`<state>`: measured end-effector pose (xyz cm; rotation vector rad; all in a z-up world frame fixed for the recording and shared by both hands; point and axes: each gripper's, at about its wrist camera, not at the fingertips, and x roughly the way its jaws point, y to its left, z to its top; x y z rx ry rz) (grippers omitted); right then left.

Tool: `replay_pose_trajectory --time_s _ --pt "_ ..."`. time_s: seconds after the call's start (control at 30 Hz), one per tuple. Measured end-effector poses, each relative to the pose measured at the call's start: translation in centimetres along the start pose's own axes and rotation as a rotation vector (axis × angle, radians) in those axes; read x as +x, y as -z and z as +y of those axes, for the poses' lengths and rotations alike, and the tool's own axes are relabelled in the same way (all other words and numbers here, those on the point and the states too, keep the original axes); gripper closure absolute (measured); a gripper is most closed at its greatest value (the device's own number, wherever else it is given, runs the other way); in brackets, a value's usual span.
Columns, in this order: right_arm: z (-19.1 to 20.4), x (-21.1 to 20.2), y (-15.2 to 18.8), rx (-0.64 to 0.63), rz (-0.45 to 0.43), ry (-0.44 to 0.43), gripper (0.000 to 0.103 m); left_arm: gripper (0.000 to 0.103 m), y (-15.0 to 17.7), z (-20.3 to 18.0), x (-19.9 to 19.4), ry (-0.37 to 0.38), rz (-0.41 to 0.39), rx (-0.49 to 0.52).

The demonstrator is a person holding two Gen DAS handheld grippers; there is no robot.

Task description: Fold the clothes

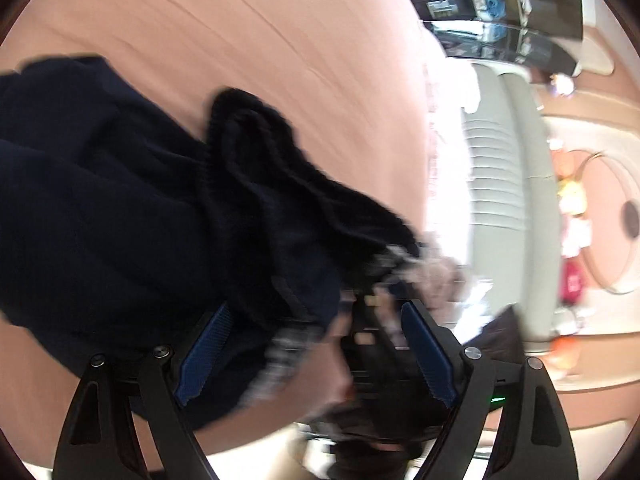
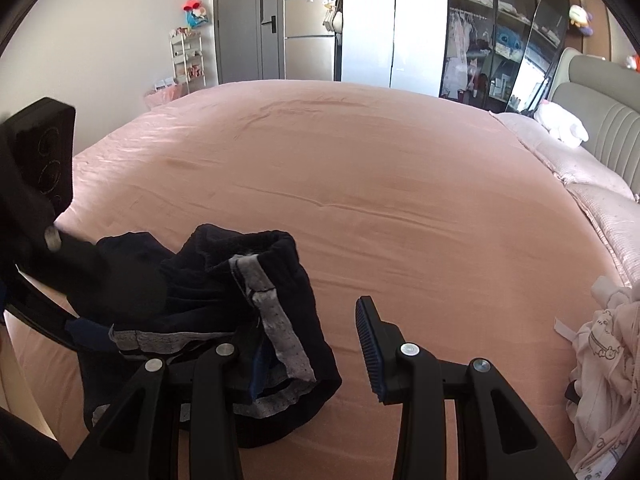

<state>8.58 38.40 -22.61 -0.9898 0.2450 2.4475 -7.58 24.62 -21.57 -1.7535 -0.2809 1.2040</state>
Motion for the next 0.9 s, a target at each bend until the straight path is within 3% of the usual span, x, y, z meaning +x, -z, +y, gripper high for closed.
replay_pose_trajectory --time_s 0.1,0.23,0.47,0.63,0.7,0.73,0.77,0.9 --pt "-0.3 -0.1 -0.1 0.04 -0.008 -0.002 0.063 0.018 0.1 0.5 0.3 -0.015 0.001 -0.003" --pt "-0.9 -0.1 -0.1 0.088 -0.024 -0.005 0.048 0.018 0.3 1.4 0.6 -0.027 -0.003 -0.018" --pt "-0.9 0.3 -0.2 0.094 -0.027 0.009 0.048 0.018 2.9 2.2 -0.3 -0.022 -0.053 -0.023" --pt "-1.2 1.4 -0.1 0.106 0.01 -0.062 0.048 0.038 3.4 2.6 -1.0 -0.047 -0.08 -0.043" --pt "-1.1 2.0 0.1 0.1 0.025 -0.067 0.048 0.074 3.5 2.7 -1.0 -0.097 -0.086 -0.046" --pt "-1.0 2.2 0.0 0.102 0.031 -0.073 0.048 0.08 3.7 2.9 -1.0 -0.134 -0.087 -0.045" --pt "-1.0 2.5 0.0 0.105 0.036 -0.077 0.048 0.081 3.9 3.1 -1.0 -0.166 -0.088 -0.043" --pt "-1.5 2.9 -0.3 0.135 0.034 -0.061 0.049 0.083 4.5 3.3 -1.4 -0.166 -0.09 -0.024"
